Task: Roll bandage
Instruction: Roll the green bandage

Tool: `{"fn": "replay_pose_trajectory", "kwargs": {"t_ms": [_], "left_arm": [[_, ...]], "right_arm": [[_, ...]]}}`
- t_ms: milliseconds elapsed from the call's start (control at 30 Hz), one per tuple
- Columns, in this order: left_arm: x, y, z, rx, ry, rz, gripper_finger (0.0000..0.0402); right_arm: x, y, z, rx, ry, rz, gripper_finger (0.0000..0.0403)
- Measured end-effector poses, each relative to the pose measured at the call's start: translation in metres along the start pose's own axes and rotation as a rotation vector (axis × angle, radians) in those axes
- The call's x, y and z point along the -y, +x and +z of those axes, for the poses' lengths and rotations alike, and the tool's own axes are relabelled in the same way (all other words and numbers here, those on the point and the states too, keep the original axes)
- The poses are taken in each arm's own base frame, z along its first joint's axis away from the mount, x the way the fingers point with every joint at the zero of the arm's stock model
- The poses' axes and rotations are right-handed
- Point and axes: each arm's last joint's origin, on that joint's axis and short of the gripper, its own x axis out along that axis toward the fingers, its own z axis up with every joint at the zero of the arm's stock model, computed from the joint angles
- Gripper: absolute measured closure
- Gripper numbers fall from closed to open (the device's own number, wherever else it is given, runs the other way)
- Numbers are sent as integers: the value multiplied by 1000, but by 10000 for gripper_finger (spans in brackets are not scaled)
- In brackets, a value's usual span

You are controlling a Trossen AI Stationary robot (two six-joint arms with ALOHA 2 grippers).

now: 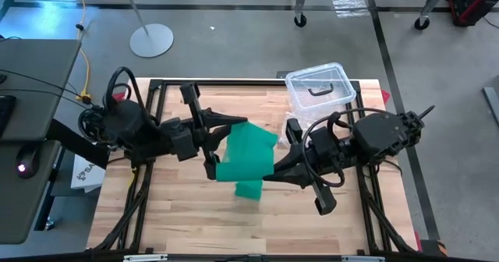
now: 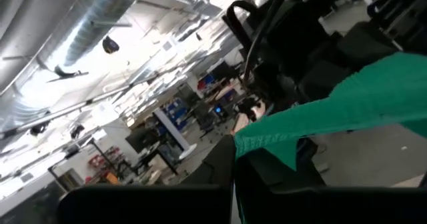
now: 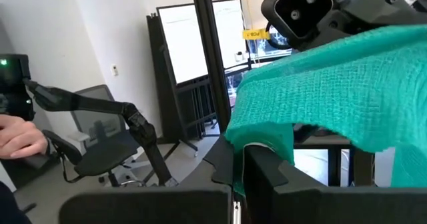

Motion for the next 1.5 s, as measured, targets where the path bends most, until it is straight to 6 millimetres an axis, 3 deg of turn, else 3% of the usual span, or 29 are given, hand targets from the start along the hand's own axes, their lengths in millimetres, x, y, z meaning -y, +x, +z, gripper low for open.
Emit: {"fn": "replay_pose_trajectory", "kwargs": {"t_ms": [200, 467, 700, 867, 1167, 1333, 1500], "left_arm": [[0, -6, 0, -20, -18, -26, 345], [-26, -31, -5, -100, -76, -36, 257], [-23, -43, -8, -163, -23, -88, 236], [-16, -42, -19, -233, -88, -152, 214], [-18, -40, -15, -163, -172, -203, 147], [-20, -40, -11, -112, -174, -217, 137], [-28, -49, -21, -245, -91, -143, 137]], "right_arm": [[-2, 0, 0, 4, -9, 9, 400], [-5, 0, 0, 10, -13, 10, 400], [-7, 0, -1, 9, -13, 15, 400], [-7, 0, -1, 10, -13, 12, 400], [-7, 0, 0, 14, -12, 7, 400], [-7, 0, 0, 17, -12, 7, 400], [-7, 0, 0, 22, -10, 5, 400]]}}
